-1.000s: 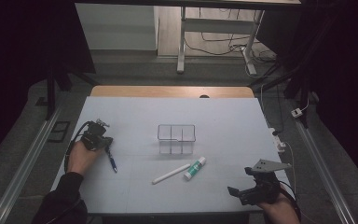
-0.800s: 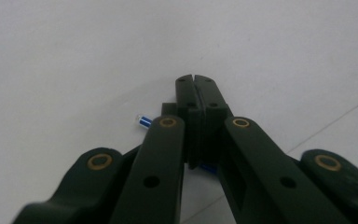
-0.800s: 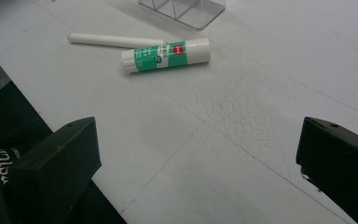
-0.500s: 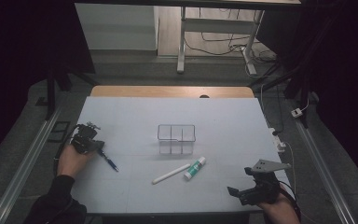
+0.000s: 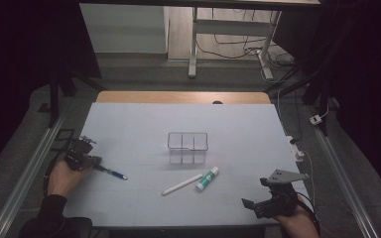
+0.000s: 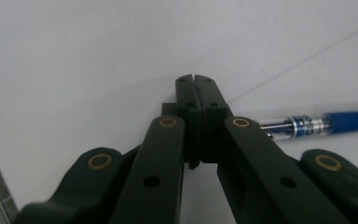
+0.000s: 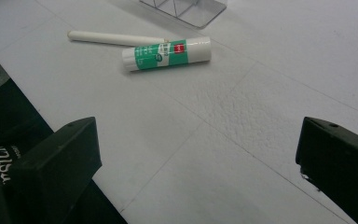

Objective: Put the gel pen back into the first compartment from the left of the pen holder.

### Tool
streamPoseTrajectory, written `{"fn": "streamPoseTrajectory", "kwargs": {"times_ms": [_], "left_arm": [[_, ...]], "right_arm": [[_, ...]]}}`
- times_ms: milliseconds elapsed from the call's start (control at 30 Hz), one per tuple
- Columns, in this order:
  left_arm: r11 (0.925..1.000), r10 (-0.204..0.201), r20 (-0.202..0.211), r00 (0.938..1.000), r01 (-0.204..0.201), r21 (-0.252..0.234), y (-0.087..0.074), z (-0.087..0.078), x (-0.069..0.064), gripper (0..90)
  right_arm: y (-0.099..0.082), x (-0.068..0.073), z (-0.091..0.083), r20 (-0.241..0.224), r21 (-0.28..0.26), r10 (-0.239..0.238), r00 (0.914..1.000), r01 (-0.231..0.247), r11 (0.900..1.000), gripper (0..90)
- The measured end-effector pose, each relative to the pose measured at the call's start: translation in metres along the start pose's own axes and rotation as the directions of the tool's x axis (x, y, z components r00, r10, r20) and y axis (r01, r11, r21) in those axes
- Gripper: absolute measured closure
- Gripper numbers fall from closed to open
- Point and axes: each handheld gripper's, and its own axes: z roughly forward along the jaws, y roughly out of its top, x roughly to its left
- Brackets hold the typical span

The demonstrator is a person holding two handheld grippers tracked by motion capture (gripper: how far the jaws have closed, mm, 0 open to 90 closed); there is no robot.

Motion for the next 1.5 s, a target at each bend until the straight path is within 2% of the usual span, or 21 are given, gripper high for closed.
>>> {"fn": "streamPoseTrajectory", "kwargs": {"times_ms": [333, 833, 1067, 1167, 1233, 1300, 1433, 1500], "left_arm": [[0.9993, -0.038, 0.044, 0.9983, 0.038, 0.007, -0.025, -0.011, 0.001, 88.5], [0.9977, -0.030, 0.072, 0.9969, 0.026, 0.063, -0.044, -0.021, -0.018, 88.4], [0.9967, -0.039, 0.104, 0.9938, 0.031, 0.075, -0.052, -0.024, -0.026, 88.4], [0.9967, -0.033, 0.089, 0.9955, 0.027, 0.076, -0.053, -0.025, -0.028, 88.1], [0.9979, -0.042, 0.057, 0.9975, 0.039, 0.052, -0.053, -0.028, -0.028, 83.1], [0.9983, -0.056, 0.054, 0.9970, 0.055, 0.017, -0.052, -0.032, -0.026, 77.5], [0.9987, -0.036, 0.041, 0.9985, 0.037, -0.034, -0.047, -0.035, -0.030, 60.9], [0.9972, -0.026, 0.058, 0.9979, 0.030, -0.068, -0.043, -0.036, -0.032, 53.0]], "right_arm": [[0.000, 0.000, 0.000, 0.001, 0.005, -0.002, 1.0000, 0.002, 1.0000, 0.0], [0.001, 0.000, 0.000, -0.002, 0.003, -0.006, 1.0000, 0.006, 1.0000, 0.0], [0.001, 0.000, 0.001, -0.004, 0.004, -0.008, 1.0000, 0.008, 1.0000, 0.0], [0.001, 0.000, 0.001, -0.004, 0.004, -0.009, 1.0000, 0.009, 1.0000, 0.0], [0.001, 0.000, 0.001, -0.004, 0.005, -0.011, 0.9999, 0.011, 0.9999, 0.0], [0.001, 0.000, 0.001, -0.004, 0.005, -0.011, 0.9999, 0.011, 0.9999, 0.0], [0.001, 0.000, 0.001, -0.004, 0.005, -0.008, 1.0000, 0.008, 1.0000, 0.0], [0.001, 0.000, 0.001, -0.004, 0.007, -0.008, 1.0000, 0.008, 0.9999, 0.0]]}}
